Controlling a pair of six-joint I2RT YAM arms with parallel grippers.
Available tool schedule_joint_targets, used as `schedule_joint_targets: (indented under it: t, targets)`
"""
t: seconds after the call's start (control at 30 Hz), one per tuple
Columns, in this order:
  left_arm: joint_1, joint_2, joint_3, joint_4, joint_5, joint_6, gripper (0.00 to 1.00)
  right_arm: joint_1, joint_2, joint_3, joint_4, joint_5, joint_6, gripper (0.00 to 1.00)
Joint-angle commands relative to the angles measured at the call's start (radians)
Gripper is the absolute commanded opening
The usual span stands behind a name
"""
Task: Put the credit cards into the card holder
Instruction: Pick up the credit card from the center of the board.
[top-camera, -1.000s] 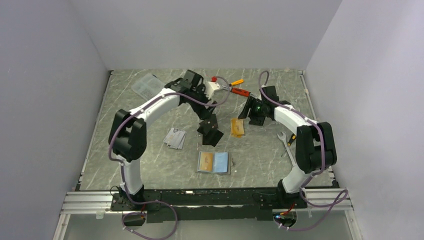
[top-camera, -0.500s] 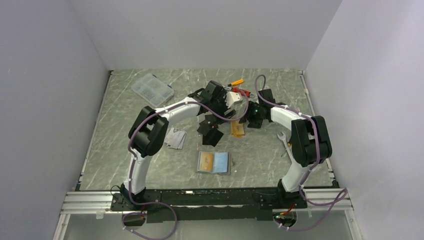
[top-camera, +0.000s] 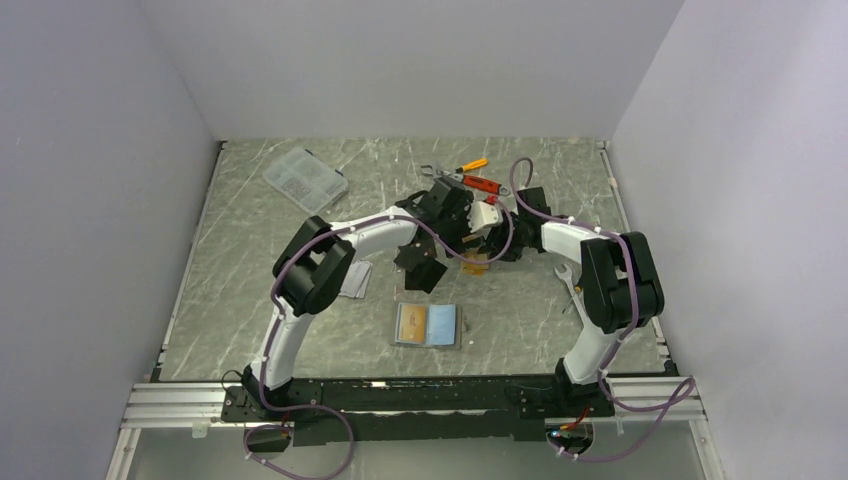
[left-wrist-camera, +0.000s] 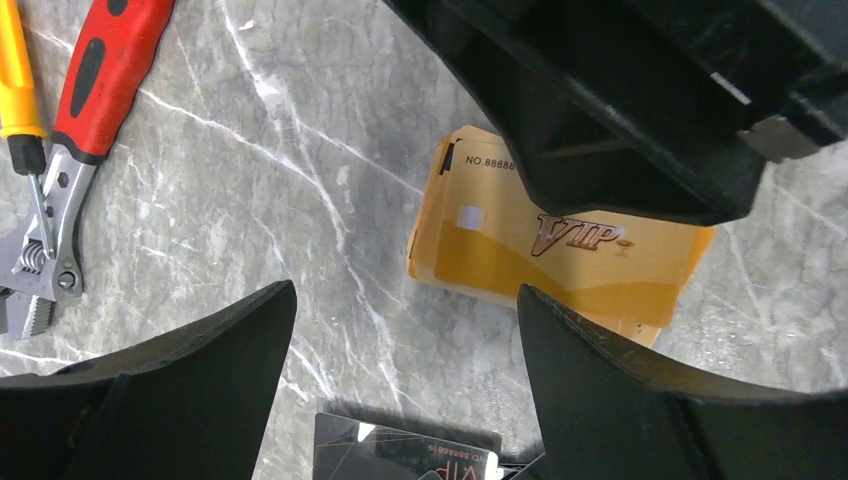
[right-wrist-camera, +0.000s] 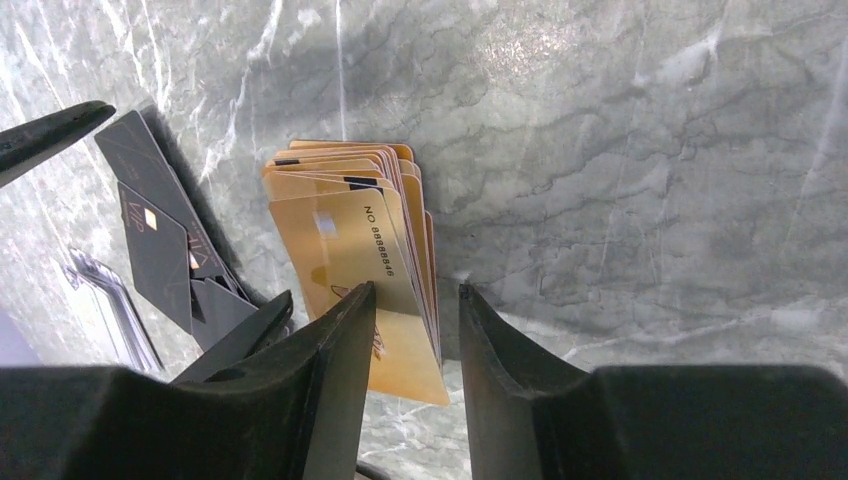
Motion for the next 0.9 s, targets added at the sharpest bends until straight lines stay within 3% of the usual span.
schedule_joint_targets:
  t: [0.0,0.67,0.87]
  targets:
    - [-0.004,0.021,0.063,0.017,-0.035,0.044,0.88,-0.001,0.000,-0.046,0.010,0.031,0.007,0.37]
    - [-0.044,0.084,0.129,-0.037,-0.067,0.104,0.89,-0.026,-0.117,-0.201,0.030,0.047,0.038,0.32]
    - [-0.047,0.080,0.124,-0.053,-0.062,0.110,0.89,-0.051,-0.140,-0.260,0.120,-0.067,0.083,0.35]
